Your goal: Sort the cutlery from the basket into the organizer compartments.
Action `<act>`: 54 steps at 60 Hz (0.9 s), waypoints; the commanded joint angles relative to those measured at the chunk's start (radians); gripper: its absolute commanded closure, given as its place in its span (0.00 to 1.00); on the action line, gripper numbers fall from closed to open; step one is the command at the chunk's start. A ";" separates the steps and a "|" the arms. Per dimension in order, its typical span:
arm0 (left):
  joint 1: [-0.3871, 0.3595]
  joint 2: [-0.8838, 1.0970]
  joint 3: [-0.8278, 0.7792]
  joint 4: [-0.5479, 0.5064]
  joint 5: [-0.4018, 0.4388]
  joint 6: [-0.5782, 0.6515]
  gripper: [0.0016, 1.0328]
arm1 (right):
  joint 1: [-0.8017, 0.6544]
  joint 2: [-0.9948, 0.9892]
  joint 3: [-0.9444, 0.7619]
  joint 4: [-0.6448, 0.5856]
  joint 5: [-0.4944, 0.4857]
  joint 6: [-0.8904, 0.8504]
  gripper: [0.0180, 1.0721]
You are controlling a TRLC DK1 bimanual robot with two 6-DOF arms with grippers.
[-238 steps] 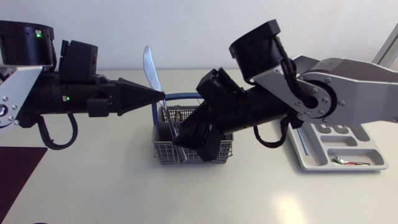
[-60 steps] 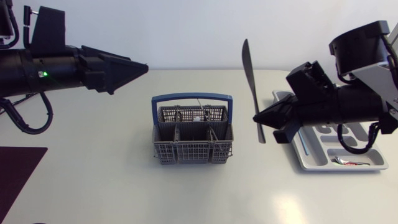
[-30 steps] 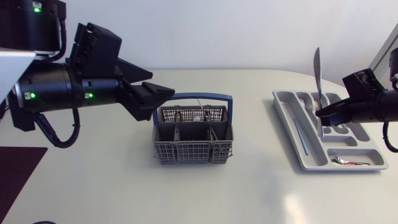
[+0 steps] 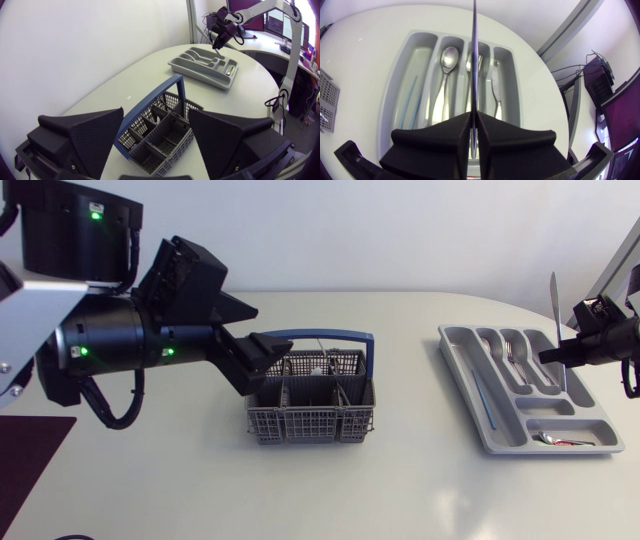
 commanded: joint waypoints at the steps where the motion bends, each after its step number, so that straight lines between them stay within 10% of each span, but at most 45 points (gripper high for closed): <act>1: -0.018 0.015 -0.034 0.006 -0.021 0.026 0.14 | -0.033 0.090 0.071 0.022 0.033 0.030 0.95; 42: -0.056 0.008 -0.069 0.015 -0.065 0.048 0.14 | -0.056 0.421 0.243 0.079 0.163 0.087 0.94; 54: -0.066 0.008 -0.095 0.029 -0.065 0.046 0.14 | -0.050 0.444 0.252 0.102 0.185 0.096 0.78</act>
